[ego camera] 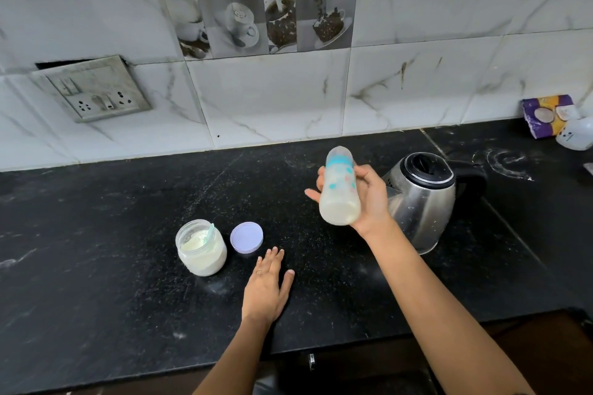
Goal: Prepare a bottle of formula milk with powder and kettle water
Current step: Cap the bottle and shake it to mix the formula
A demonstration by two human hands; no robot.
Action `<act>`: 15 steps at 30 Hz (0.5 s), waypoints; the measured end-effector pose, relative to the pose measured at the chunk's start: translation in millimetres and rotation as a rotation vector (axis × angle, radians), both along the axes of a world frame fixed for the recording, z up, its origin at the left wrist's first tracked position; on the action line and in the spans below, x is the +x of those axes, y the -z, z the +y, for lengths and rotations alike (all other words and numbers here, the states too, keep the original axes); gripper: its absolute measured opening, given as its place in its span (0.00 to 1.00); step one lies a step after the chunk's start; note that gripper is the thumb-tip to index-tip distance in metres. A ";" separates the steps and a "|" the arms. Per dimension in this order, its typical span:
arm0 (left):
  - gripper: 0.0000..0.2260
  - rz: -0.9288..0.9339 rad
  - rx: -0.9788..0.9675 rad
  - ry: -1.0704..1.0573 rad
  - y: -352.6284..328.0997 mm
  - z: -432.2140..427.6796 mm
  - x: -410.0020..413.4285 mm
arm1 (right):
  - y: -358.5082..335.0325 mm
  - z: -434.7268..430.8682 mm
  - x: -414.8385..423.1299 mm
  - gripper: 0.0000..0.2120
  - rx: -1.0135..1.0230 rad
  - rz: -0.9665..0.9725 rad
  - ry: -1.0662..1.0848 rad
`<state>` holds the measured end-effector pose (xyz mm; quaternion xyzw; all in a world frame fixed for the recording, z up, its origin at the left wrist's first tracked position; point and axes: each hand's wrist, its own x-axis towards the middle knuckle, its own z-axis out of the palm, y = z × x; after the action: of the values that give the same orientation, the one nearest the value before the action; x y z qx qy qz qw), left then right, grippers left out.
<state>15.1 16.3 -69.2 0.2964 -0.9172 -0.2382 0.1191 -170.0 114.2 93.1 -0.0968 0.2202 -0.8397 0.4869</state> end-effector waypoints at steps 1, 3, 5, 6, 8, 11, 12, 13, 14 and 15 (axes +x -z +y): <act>0.24 -0.001 0.000 0.000 0.4 0.0 0.0 | 2.7 2.8 -0.2 0.23 0.008 0.078 -0.040; 0.24 -0.003 0.001 -0.001 0.6 0.6 -0.2 | 1.7 4.6 -0.9 0.28 -0.011 0.134 -0.065; 0.24 -0.001 0.013 -0.004 0.9 0.4 -0.8 | -0.4 0.6 -1.1 0.31 -0.059 0.026 -0.030; 0.24 -0.003 0.017 -0.004 1.3 0.1 -0.9 | -0.8 -1.8 0.0 0.31 -0.078 -0.051 0.008; 0.24 -0.007 0.016 0.002 2.6 -0.9 -0.4 | 5.1 -3.8 -0.1 0.27 -0.099 -0.131 0.059; 0.24 -0.007 0.001 0.012 5.1 -2.2 -0.4 | 12.6 -1.1 2.2 0.32 -0.087 -0.075 -0.030; 0.24 -0.005 -0.001 0.011 5.4 -2.3 -0.9 | 10.9 -1.7 2.1 0.36 -0.084 -0.085 -0.054; 0.24 -0.003 0.000 0.008 5.7 -2.4 -1.3 | 9.7 -4.1 -0.3 0.36 -0.073 -0.119 -0.049; 0.24 -0.002 0.001 0.005 5.8 -2.3 -1.5 | 8.5 -6.7 -2.1 0.34 -0.047 -0.158 -0.012; 0.24 -0.001 0.000 0.003 6.0 -2.4 -1.6 | 8.0 -8.8 -3.3 0.30 -0.016 -0.177 0.024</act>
<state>13.5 13.9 -75.1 0.2952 -0.9177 -0.2382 0.1182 -173.3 105.4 85.1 -0.0233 0.1706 -0.8524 0.4937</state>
